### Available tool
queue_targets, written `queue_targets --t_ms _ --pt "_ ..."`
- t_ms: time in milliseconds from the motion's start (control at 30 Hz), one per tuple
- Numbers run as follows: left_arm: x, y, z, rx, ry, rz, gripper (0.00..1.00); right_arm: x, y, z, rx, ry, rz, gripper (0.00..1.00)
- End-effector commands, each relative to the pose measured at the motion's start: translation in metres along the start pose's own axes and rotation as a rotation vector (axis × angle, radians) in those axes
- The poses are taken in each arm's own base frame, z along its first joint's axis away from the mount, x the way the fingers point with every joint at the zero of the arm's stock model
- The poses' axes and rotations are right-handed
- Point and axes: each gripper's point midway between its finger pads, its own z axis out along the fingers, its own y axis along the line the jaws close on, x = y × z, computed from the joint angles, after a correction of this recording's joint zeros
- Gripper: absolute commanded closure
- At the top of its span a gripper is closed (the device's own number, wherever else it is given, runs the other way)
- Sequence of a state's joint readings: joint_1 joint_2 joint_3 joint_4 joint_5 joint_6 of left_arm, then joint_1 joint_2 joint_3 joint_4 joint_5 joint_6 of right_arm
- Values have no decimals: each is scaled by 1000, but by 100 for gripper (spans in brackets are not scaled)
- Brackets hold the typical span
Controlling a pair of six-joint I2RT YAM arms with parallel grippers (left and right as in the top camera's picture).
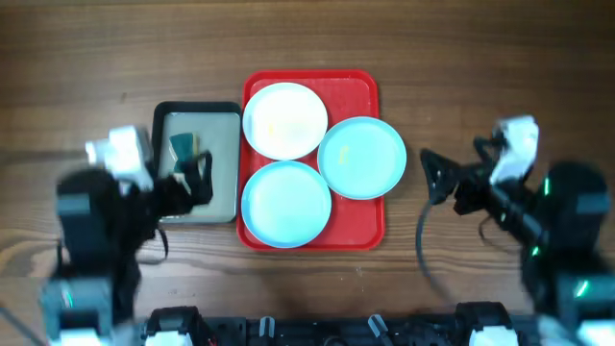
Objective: Clean dirty plates on tray and stack at the side
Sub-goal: 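Move left gripper to the sponge and right gripper to the upper-right blue plate rim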
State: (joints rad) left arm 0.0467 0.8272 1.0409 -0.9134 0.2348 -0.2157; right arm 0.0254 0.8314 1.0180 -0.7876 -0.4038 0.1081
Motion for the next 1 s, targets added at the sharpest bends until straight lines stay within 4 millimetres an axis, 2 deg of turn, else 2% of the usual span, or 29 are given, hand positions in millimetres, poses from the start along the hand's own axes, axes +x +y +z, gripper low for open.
queue_targets --t_ms 0,67,100,133,167,200,267,367,433,500,600,700,867,967 --pt "-12 0 37 -49 251 -62 0 -11 4 20 -42 210 124 0" --pt "4 12 66 -86 384 -96 0 4 7 43 -113 336 193 2" --pt "12 17 75 -100 435 -110 0 16 9 56 -153 406 211 16" --pt "23 22 86 -120 500 -127 15 29 7 67 -149 468 208 30" --pt "32 27 96 -135 550 -140 23 43 4 78 -124 530 209 39" --pt "37 30 102 -143 578 -147 28 55 1 87 -97 577 202 43" --pt "43 38 112 -173 613 -151 27 80 -20 106 65 673 189 42" --pt "33 56 121 -261 559 -112 26 96 -55 132 276 707 204 41" --pt "27 59 124 -277 527 -99 30 102 -65 150 299 716 200 42" --pt "24 61 125 -286 515 -94 33 123 -85 170 366 773 207 51" --pt "23 61 126 -284 510 -93 34 150 -96 192 379 839 215 70" --pt "22 61 127 -283 503 -92 38 154 -101 197 395 846 210 74" --pt "22 61 128 -281 500 -92 44 153 -103 199 399 833 208 96" --pt "32 65 133 -285 511 -94 44 153 -103 199 399 835 208 96"
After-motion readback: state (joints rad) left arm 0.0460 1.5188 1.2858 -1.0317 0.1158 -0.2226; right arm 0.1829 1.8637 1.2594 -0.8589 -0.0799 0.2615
